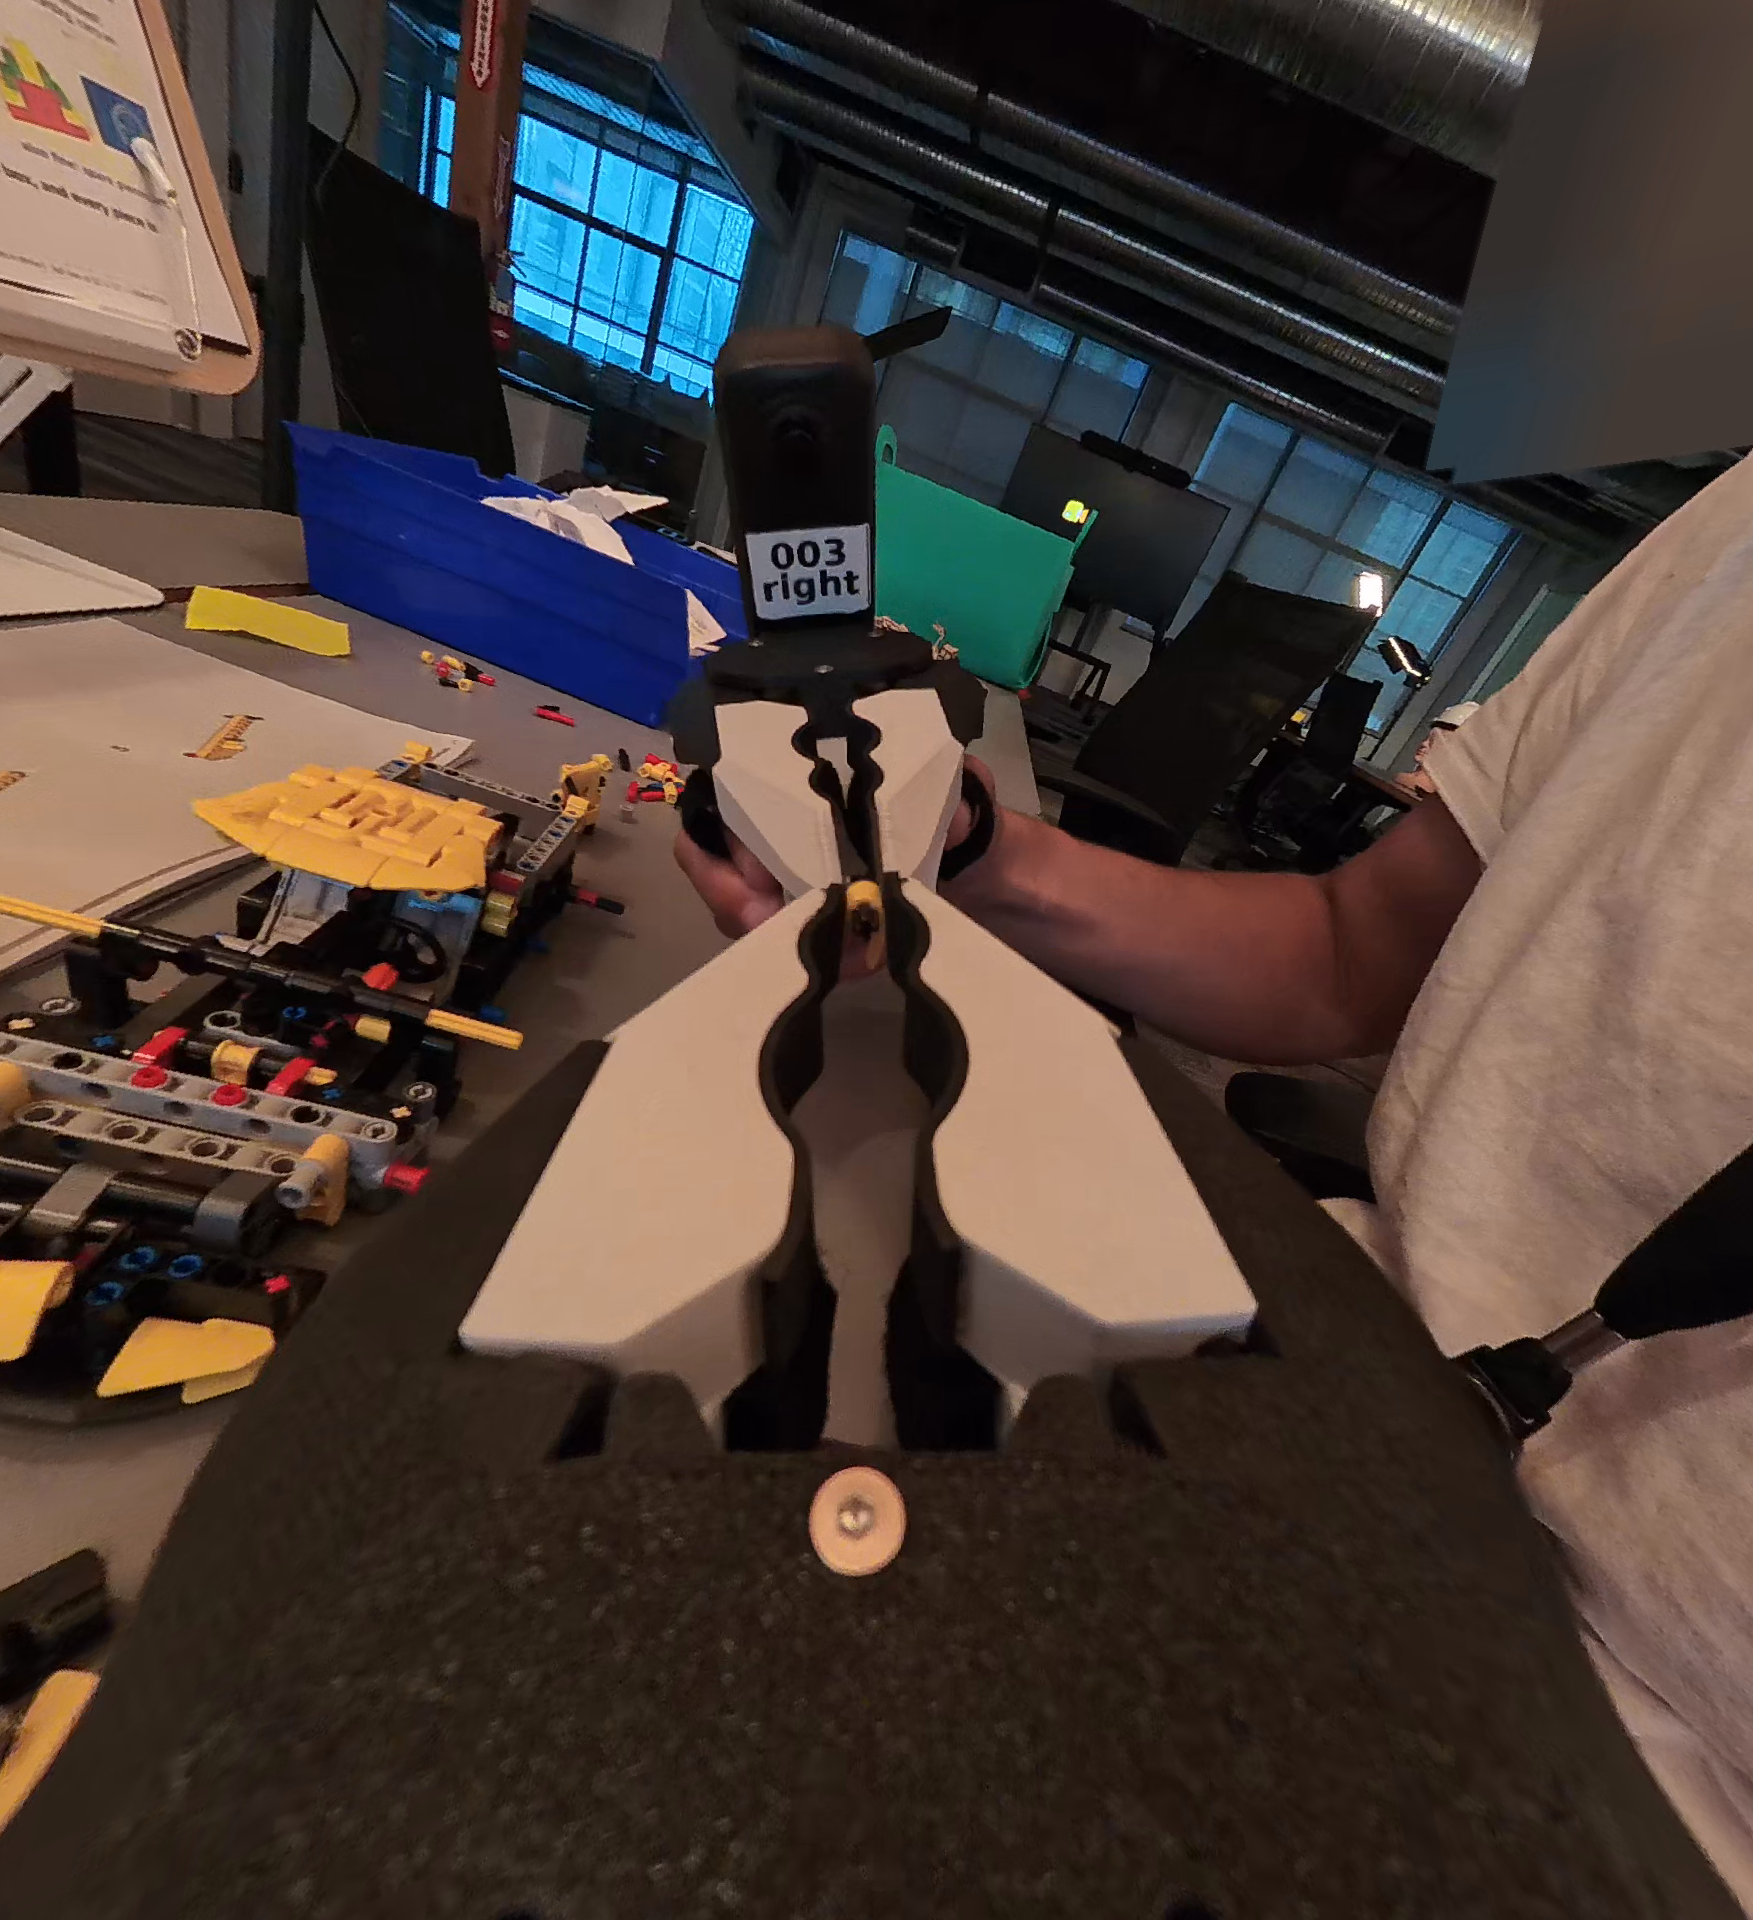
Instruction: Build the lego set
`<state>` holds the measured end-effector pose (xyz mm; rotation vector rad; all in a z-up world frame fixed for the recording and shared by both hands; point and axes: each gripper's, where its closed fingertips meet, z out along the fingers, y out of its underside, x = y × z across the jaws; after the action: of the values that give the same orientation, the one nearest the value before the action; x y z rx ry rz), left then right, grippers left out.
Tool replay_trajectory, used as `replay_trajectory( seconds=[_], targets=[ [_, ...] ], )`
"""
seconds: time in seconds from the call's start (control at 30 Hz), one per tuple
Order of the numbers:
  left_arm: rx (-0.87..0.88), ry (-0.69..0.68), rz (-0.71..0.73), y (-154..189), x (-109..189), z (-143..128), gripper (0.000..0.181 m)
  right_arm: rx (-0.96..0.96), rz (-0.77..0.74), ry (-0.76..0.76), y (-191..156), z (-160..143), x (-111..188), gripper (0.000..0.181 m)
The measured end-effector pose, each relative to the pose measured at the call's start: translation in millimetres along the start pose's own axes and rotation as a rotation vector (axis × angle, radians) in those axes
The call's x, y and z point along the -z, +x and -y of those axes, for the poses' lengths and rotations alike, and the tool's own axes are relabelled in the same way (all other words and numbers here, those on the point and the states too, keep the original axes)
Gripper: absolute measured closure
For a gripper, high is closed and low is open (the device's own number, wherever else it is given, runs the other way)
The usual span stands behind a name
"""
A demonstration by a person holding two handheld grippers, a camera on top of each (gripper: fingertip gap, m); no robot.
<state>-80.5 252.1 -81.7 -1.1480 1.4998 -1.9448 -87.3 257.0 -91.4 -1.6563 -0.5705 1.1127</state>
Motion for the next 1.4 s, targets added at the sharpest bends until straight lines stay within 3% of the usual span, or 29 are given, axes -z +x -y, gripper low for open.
replay_trajectory(
  seconds=[0.3, 0.57, 1.4],
  targets=[
    [-0.020, -0.007, 0.010, 0, 1, 0, 0.174, 0.001, -0.004, 0.013, 0, 2, 1, 0.178],
    [-0.187, 0.009, 0.052, 4, 0, 3, 0.174, -0.045, 0.042, 0.078, -4, 11, 5, 0.177],
    [-0.143, 0.073, -0.012, 13, 0, 9, 0.174, 0.059, 0.011, 0.096, -12, 14, 0, 0.178]
  ],
)
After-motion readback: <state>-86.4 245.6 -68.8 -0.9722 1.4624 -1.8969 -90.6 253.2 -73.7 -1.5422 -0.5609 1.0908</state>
